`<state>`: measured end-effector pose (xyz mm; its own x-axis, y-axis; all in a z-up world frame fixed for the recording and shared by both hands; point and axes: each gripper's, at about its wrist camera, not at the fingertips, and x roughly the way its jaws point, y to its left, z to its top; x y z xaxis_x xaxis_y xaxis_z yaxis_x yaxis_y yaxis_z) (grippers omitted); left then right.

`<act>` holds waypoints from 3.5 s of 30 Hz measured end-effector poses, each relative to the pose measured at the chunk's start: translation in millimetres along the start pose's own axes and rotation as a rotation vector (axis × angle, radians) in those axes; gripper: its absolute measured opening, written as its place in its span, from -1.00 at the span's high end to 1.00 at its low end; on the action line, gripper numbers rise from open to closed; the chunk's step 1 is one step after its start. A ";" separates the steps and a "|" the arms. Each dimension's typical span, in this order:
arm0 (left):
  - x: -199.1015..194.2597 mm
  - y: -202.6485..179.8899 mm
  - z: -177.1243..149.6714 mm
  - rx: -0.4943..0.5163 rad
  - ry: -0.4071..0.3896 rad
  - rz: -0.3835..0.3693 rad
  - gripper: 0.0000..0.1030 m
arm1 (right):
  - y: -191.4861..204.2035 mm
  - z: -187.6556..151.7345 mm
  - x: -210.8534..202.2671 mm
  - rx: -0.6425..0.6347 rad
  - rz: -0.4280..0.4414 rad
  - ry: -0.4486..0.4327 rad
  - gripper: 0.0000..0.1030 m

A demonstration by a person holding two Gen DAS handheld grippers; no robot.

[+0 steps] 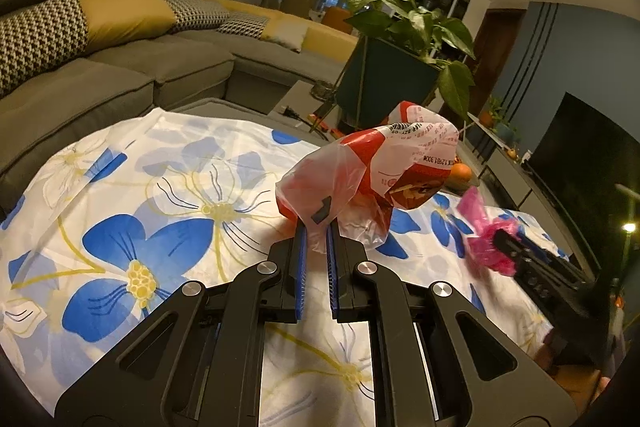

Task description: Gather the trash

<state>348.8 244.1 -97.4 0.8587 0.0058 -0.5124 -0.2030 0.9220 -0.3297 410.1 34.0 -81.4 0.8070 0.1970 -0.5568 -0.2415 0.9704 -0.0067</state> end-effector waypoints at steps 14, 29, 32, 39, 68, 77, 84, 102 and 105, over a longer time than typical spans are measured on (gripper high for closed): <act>-84.9 -92.6 -47.2 0.127 -0.039 -0.182 0.85 | -80.3 -56.6 -167.9 0.068 0.001 -0.167 0.42; -130.6 -317.9 -136.4 0.342 0.056 -0.564 0.84 | -235.2 -129.3 -320.4 0.249 -0.413 -0.338 0.39; -128.0 -358.6 -156.5 0.376 0.084 -0.610 0.84 | -257.6 -139.3 -327.3 0.292 -0.462 -0.344 0.39; -111.7 -417.7 -193.2 0.415 0.148 -0.655 0.84 | -296.0 -159.7 -330.5 0.350 -0.522 -0.352 0.37; -112.0 -403.2 -206.4 0.477 0.111 -0.510 -0.61 | -306.5 -179.6 -331.2 0.387 -0.525 -0.271 -0.71; -158.2 -329.0 -197.7 0.492 0.036 -0.350 -0.87 | -251.8 -178.8 -351.9 0.318 -0.492 -0.245 -0.89; -200.0 -281.4 -189.4 0.451 -0.011 -0.296 -0.88 | -203.9 -190.8 -377.0 0.300 -0.463 -0.227 -0.89; -276.9 -232.0 -207.6 0.481 -0.047 -0.319 -0.88 | -113.2 -230.5 -435.4 0.242 -0.505 -0.285 -0.89; -285.5 -228.1 -208.6 0.487 -0.063 -0.320 -0.88 | -107.1 -232.0 -439.7 0.232 -0.508 -0.293 -0.89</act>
<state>51.8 -48.6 -41.3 0.8710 -0.2927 -0.3946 0.2975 0.9534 -0.0505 -43.8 -189.0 -28.6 0.9124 -0.2980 -0.2807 0.3071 0.9516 -0.0122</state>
